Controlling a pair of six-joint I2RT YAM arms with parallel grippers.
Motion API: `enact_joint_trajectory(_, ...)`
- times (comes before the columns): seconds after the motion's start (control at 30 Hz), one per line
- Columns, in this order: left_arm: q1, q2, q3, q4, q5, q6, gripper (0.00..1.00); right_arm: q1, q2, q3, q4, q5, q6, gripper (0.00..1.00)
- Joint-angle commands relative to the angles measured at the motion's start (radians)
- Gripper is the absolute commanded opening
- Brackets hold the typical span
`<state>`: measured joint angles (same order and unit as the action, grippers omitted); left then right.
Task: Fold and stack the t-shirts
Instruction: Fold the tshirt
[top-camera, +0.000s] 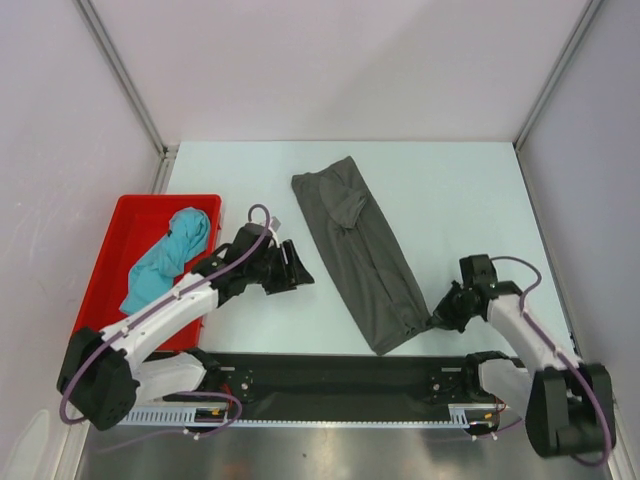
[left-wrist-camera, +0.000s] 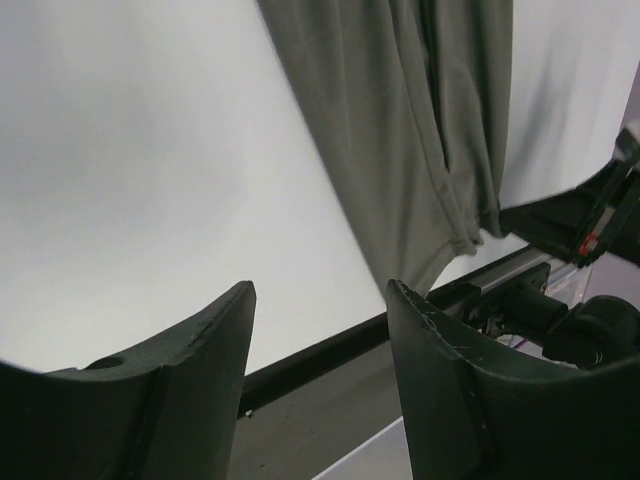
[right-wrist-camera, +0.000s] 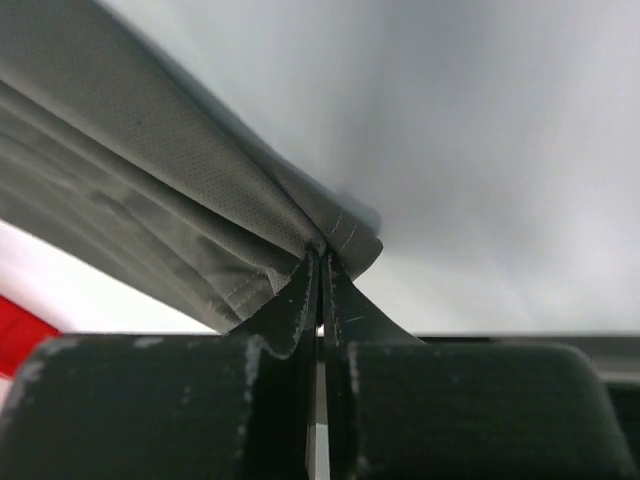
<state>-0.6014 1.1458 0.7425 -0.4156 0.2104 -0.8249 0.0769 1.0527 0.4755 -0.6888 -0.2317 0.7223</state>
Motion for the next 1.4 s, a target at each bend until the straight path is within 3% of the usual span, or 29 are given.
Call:
enact_joint_trajectory(0.0, -0.006, -0.072, 0.003, -0.041, -0.080, -0.007, 0.61, 0.104, -0.138, -0.055, -0.113, 0.015, 0.159, 0.00)
enact_joint_trajectory(0.23, -0.005, -0.110, 0.061, -0.112, -0.154, 0.035, 0.64, 0.270, -0.427, -0.147, -0.255, -0.004, 0.391, 0.00)
enact_joint_trajectory(0.33, -0.001, -0.092, 0.081, -0.104, -0.157, 0.049, 0.67, 0.345, -0.465, -0.156, -0.256, 0.012, 0.373, 0.04)
enact_joint_trajectory(0.47, 0.011, -0.041, 0.130, -0.075, -0.135, 0.073, 0.72, 0.403, -0.398, -0.048, -0.271, 0.116, 0.225, 0.34)
enact_joint_trajectory(0.5, 0.017, -0.008, 0.145, -0.072, -0.128, 0.090, 0.73, 0.406, -0.337, -0.010, -0.273, 0.146, 0.183, 0.51)
enact_joint_trajectory(0.57, 0.037, 0.028, 0.199, -0.068, -0.112, 0.112, 0.73, 0.406, -0.269, 0.110, -0.265, 0.230, 0.072, 0.63)
enact_joint_trajectory(0.6, 0.044, 0.051, 0.218, -0.066, -0.108, 0.134, 0.74, 0.403, -0.223, 0.147, -0.235, 0.276, 0.039, 0.76)
enact_joint_trajectory(0.7, 0.092, 0.138, 0.294, -0.051, -0.086, 0.182, 0.74, 0.382, -0.003, 0.282, -0.114, 0.349, -0.055, 0.87)
enact_joint_trajectory(0.87, 0.153, 0.319, 0.431, 0.000, -0.051, 0.234, 0.72, 0.345, 0.291, 0.596, 0.110, 0.359, -0.271, 0.87)
enact_joint_trajectory(1.0, 0.207, 0.494, 0.547, 0.049, -0.013, 0.271, 0.65, 0.210, 0.559, 0.794, 0.322, 0.196, -0.411, 0.79)
enact_joint_trajectory(1.1, 0.232, 0.635, 0.658, 0.057, 0.000, 0.303, 0.61, 0.144, 0.775, 1.039, 0.310, 0.102, -0.458, 0.70)
enact_joint_trajectory(1.37, 0.282, 0.870, 0.842, 0.106, 0.030, 0.296, 0.63, 0.130, 1.118, 1.365, 0.390, 0.020, -0.544, 0.63)
